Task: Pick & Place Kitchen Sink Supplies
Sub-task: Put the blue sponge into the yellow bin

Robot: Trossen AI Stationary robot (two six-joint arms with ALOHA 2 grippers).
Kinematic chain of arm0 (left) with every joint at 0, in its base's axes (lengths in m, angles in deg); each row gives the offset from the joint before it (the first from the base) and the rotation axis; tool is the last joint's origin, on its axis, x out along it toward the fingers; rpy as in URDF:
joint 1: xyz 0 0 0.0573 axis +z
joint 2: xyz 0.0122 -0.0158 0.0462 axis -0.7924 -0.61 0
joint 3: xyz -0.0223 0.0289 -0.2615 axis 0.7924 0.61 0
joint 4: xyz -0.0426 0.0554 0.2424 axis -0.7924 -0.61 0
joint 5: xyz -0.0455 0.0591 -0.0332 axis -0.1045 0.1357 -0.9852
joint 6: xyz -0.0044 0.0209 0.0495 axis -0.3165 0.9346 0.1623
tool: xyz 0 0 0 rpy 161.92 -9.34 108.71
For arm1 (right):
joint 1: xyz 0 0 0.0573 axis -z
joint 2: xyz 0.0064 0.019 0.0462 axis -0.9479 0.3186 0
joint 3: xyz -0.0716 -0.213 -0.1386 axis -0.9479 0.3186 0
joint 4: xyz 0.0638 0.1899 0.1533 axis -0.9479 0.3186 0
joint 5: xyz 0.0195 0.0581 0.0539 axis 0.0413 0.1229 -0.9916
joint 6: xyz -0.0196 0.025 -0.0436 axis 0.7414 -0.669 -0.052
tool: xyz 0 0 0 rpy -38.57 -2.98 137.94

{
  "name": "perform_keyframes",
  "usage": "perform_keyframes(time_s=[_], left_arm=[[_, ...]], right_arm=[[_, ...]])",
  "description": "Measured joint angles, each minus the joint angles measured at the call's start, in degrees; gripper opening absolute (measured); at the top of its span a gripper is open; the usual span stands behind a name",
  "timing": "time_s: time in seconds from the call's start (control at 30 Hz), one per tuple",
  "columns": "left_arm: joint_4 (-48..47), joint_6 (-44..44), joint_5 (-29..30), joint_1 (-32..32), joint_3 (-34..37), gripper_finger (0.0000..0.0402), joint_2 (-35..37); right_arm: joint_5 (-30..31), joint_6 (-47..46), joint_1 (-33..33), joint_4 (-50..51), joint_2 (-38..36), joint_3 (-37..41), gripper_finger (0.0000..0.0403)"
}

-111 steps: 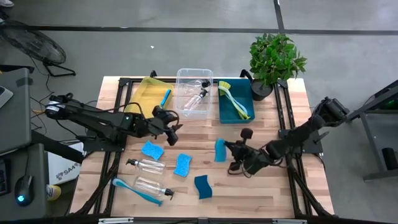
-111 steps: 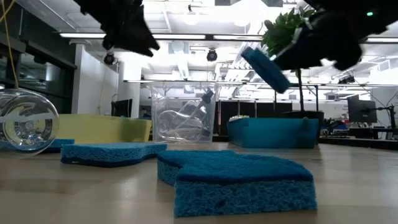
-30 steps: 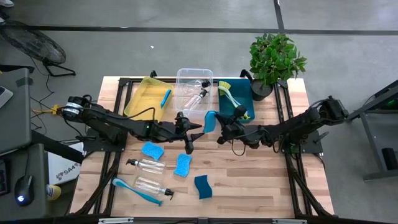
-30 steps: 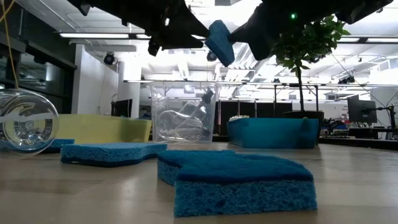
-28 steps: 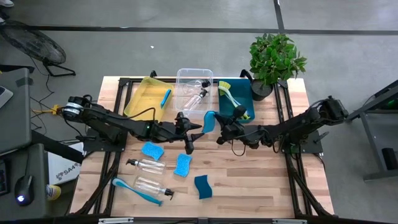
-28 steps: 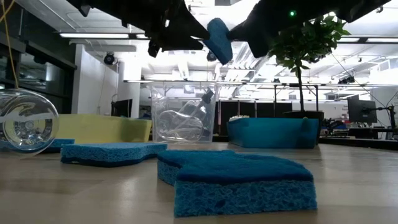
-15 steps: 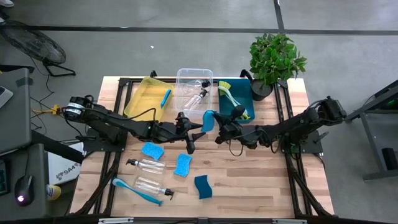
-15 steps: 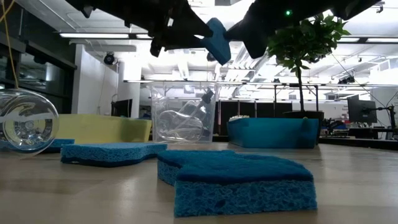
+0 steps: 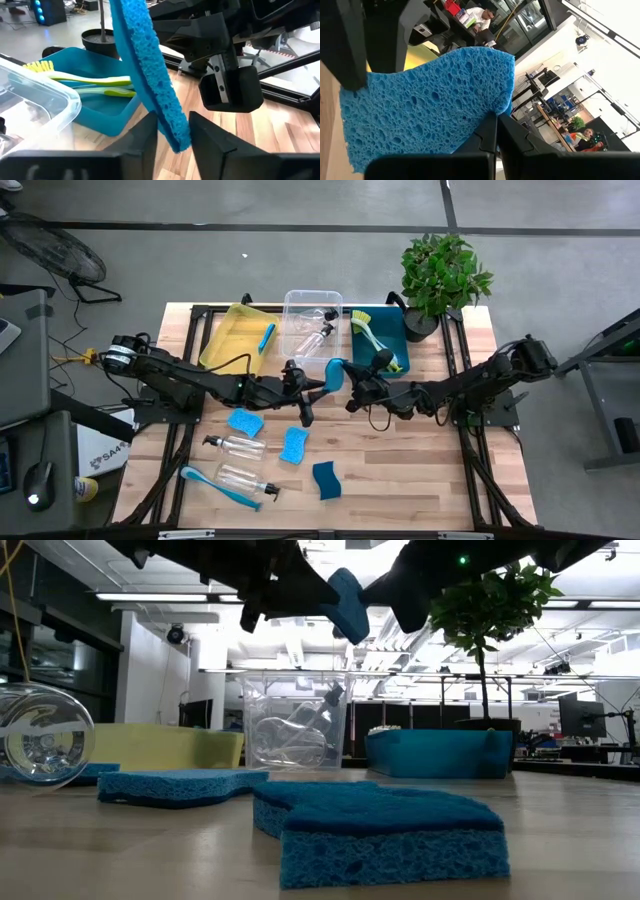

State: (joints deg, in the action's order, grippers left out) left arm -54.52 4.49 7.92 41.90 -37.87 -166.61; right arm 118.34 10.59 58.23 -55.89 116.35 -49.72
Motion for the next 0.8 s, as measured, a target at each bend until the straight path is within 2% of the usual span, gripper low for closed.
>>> perform_keyframes(time_s=[0.23,0.3,0.67,0.8], left_arm=[[-1.2,-0.2,0.2,0.0,0.0,0.0021,0.0],[-1.2,-0.2,0.2,0.0,0.0,0.0008,0.0],[-1.7,-0.2,0.2,0.0,0.0,0.0004,0.0],[-2.4,-0.2,0.2,0.0,0.0,0.0002,0.0]], right_arm=[[-0.2,0.0,0.0,0.0,0.0,0.0,0.0000],[-0.3,0.0,0.0,0.0,0.0,0.0,0.0000],[-0.4,-0.2,0.0,0.0,0.0,0.0,0.0003],[-0.6,-0.4,0.0,0.0,0.0,0.0,0.0027]])
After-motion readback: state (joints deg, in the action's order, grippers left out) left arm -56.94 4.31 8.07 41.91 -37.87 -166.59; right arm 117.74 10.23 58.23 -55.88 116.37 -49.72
